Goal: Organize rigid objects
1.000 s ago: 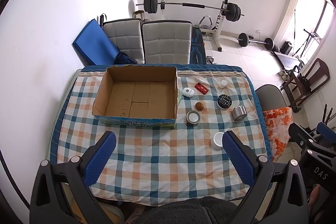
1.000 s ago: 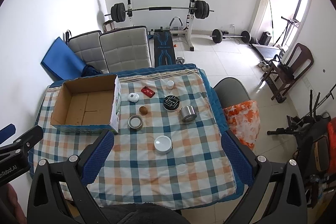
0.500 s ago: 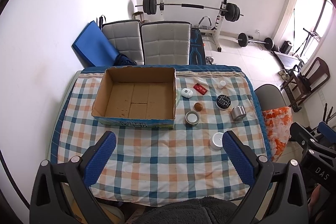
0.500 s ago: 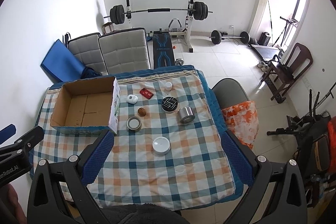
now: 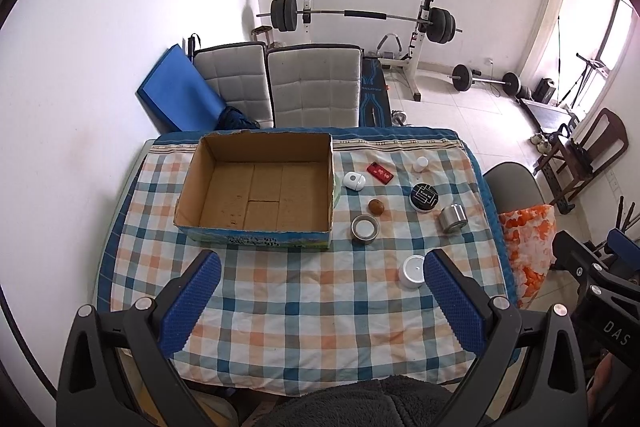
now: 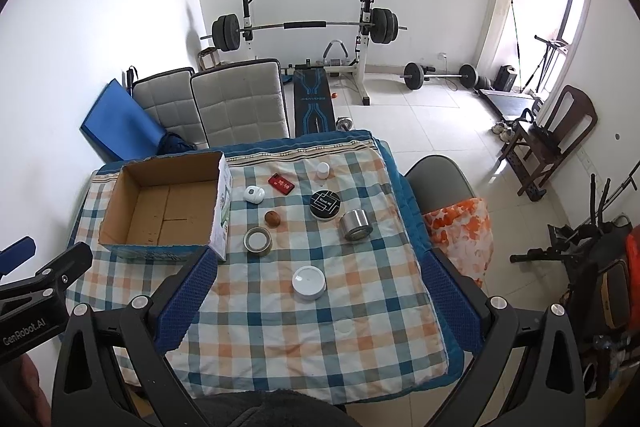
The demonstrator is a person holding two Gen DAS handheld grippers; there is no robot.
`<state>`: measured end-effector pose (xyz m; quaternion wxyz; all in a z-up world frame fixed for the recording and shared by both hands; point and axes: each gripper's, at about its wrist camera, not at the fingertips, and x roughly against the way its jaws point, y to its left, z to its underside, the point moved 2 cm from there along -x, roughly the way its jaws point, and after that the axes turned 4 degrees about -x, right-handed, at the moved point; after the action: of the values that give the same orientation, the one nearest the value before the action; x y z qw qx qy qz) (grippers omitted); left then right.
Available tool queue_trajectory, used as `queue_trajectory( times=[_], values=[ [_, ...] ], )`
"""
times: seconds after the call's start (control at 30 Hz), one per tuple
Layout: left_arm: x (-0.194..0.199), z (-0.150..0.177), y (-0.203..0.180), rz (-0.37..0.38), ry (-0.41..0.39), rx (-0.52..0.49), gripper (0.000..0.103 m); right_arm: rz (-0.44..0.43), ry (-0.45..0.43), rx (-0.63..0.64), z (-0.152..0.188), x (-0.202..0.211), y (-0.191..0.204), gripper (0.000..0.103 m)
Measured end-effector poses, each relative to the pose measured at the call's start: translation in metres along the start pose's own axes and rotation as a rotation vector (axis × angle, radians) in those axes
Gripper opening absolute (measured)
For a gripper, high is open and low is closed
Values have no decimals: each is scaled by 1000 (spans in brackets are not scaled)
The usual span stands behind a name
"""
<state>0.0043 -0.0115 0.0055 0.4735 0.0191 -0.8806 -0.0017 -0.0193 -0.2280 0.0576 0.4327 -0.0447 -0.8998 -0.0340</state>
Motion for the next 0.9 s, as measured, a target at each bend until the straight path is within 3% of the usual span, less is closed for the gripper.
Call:
queue_trajectory(
  times=[0.9],
  values=[
    [5,-3,-7,-7,-5,-3,103,-5,1,10,4,-2,8,103]
  ],
)
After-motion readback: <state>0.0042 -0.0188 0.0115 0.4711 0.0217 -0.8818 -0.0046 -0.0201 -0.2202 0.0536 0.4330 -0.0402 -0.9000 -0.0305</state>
